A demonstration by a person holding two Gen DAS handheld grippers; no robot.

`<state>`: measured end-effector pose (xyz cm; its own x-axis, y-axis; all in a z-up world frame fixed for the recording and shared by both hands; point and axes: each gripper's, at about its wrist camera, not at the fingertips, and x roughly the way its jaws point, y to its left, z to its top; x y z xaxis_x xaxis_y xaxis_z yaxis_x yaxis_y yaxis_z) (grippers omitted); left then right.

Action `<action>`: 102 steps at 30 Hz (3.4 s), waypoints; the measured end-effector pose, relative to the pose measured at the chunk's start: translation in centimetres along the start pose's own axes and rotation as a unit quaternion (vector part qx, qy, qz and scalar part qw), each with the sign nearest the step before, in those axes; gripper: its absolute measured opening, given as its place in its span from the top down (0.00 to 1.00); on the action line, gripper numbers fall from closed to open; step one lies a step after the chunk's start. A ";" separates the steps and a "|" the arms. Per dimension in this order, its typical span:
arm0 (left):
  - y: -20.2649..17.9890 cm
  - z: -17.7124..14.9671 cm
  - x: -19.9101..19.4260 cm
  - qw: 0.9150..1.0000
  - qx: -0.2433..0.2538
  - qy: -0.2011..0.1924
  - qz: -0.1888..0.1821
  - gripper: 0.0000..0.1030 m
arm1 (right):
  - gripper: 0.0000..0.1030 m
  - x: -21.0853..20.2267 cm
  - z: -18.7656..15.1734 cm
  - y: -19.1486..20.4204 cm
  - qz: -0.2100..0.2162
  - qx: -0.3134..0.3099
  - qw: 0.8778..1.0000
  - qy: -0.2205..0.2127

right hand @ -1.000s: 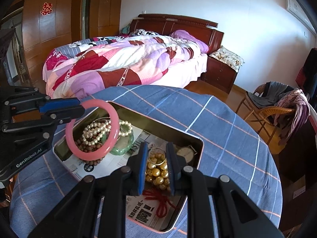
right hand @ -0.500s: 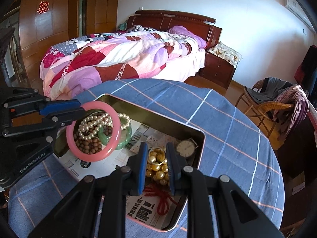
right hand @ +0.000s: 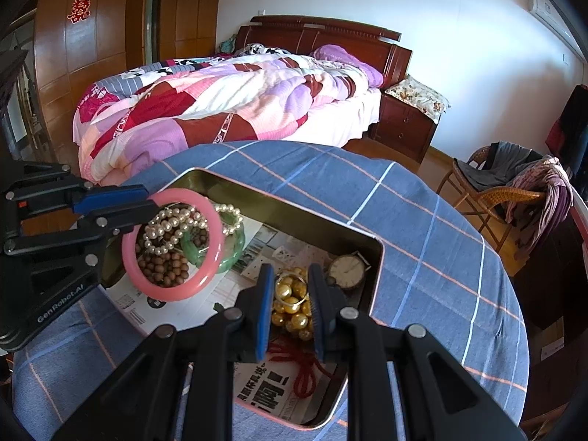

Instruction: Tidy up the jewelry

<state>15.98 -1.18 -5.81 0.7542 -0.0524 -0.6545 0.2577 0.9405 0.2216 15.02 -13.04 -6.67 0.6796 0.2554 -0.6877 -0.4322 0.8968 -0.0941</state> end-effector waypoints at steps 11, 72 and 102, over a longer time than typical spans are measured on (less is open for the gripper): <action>0.0 -0.1 -0.7 1.000 -0.004 -0.015 0.009 0.88 | 0.53 -0.1 -0.4 -0.6 -0.007 0.016 1.000 -0.009; -1.4 -5.1 -11.3 0.994 -0.077 -0.082 -0.003 0.27 | 0.29 -8.1 -3.9 2.3 -0.053 0.037 0.995 -0.078; -2.1 -5.2 -11.0 0.993 -0.079 -0.082 0.020 0.09 | 0.27 -8.7 -4.0 2.2 -0.057 0.043 0.993 -0.092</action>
<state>3.94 -0.84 -2.85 0.8535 -0.0553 -0.5181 0.1374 0.9830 0.1215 5.75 -14.71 -3.74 0.8215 0.2049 -0.5321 -0.2991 0.9494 -0.0962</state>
